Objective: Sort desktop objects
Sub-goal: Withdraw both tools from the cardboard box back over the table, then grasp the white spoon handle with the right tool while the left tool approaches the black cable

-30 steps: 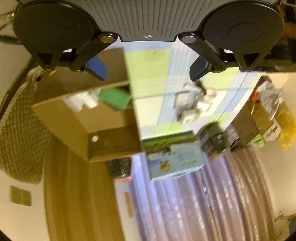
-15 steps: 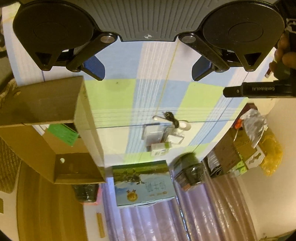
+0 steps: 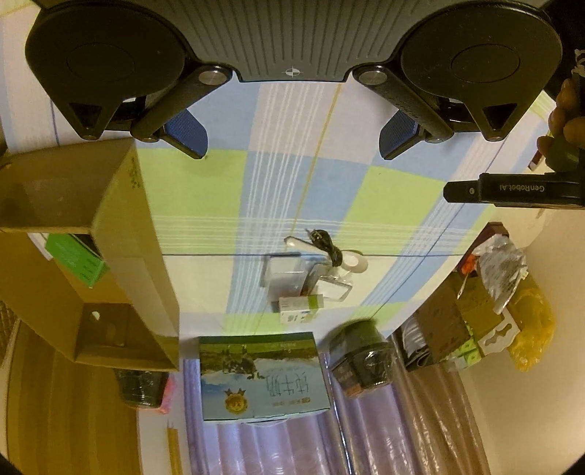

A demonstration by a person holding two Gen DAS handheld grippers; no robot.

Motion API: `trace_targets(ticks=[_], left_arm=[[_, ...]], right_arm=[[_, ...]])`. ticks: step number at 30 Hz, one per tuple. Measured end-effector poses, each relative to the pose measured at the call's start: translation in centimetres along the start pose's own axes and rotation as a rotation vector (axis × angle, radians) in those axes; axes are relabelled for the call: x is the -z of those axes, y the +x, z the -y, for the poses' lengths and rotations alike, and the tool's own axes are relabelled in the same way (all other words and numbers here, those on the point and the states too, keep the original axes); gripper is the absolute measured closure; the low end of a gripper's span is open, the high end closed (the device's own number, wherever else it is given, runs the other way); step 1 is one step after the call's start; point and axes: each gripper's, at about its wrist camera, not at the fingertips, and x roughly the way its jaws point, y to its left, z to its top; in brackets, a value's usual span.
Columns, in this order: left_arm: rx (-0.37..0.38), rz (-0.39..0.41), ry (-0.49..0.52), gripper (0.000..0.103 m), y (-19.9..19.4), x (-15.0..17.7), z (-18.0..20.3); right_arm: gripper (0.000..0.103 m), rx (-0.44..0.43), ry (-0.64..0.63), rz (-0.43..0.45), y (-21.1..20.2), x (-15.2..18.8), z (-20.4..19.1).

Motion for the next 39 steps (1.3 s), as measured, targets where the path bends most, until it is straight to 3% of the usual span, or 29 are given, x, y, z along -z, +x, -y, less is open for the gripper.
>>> trace_targets(ticks=[20, 29, 33, 39], left_arm=[[0.009, -0.006, 0.079, 0.011, 7.2, -3.5, -1.1], [0.012, 0.018, 0.119, 0.011, 11.1, -5.4, -1.6], [0.027, 0.026, 0.092, 0.011, 11.7, -5.8, -2.1], [0.051, 0.036, 0.082, 0.011, 12.0, -6.4, -2.0]], right_arm=[[0.006, 0.001, -0.118, 0.009, 8.5, -4.0, 0.0], [0.041, -0.024, -0.219, -0.010, 14.3, -5.9, 0.2], [0.069, -0.046, -0.268, -0.016, 16.7, -6.6, 0.5], [0.070, -0.037, -0.350, -0.022, 19.8, -7.3, 1.2]])
